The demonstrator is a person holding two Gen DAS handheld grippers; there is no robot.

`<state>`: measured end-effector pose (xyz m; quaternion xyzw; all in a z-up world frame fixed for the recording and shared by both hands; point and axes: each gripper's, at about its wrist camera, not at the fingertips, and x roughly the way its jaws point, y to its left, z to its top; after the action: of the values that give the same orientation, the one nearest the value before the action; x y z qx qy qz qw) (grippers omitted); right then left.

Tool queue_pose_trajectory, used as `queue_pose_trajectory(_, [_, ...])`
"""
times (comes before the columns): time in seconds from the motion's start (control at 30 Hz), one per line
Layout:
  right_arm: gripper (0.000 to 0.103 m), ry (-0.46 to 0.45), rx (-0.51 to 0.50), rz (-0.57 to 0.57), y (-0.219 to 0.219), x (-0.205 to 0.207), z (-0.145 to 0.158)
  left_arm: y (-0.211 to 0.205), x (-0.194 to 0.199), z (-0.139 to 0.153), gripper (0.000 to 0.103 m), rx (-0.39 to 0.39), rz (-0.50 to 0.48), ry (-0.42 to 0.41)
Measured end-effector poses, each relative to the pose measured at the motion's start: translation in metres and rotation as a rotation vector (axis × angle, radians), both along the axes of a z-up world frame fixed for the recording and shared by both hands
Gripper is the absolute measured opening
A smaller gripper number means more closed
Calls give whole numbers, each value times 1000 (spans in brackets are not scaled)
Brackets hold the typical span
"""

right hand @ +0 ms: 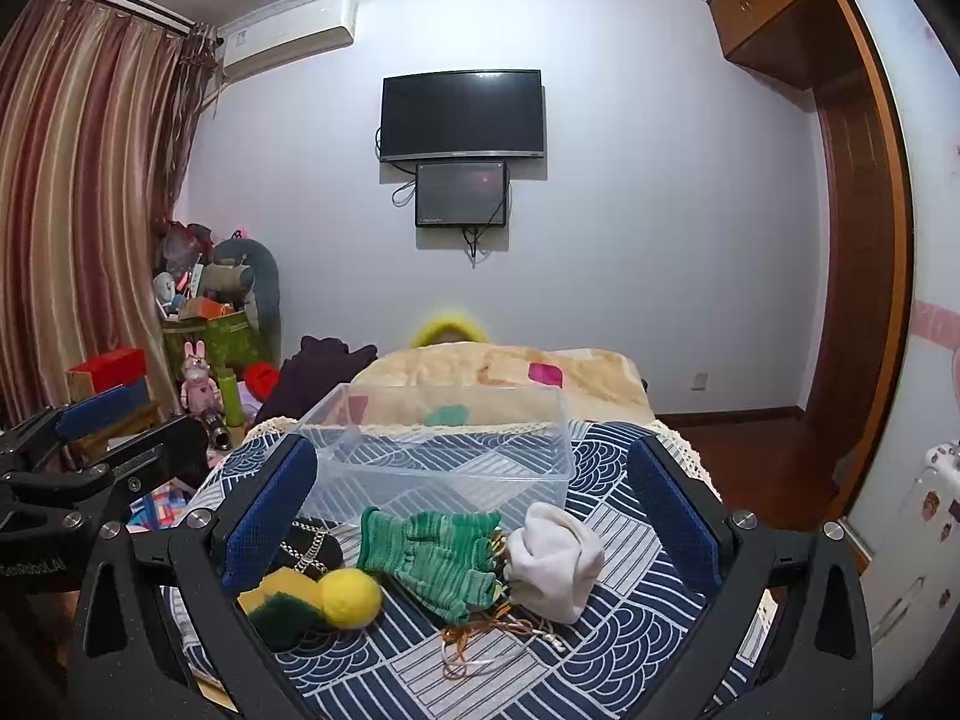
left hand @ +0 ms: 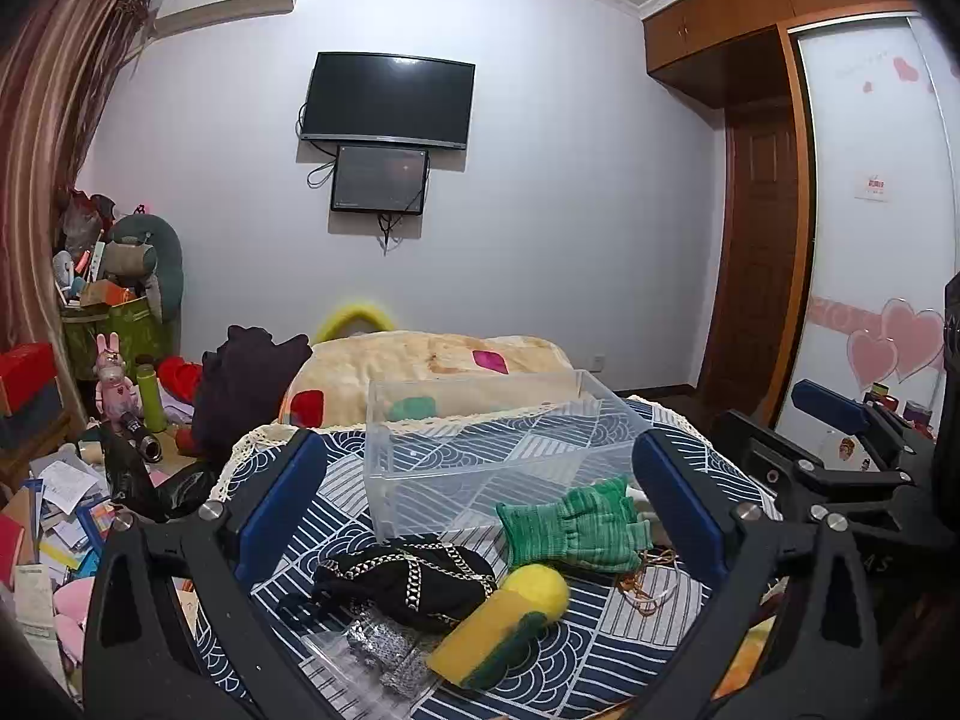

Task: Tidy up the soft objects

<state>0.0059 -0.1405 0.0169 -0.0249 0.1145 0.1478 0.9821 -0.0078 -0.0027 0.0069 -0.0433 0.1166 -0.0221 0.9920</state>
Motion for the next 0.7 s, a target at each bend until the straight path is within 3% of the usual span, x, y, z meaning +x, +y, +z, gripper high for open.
queue_pose_trajectory(0.7, [103,-5,2,0,-1,1,0,-1,0,1,103,5,-3,-8])
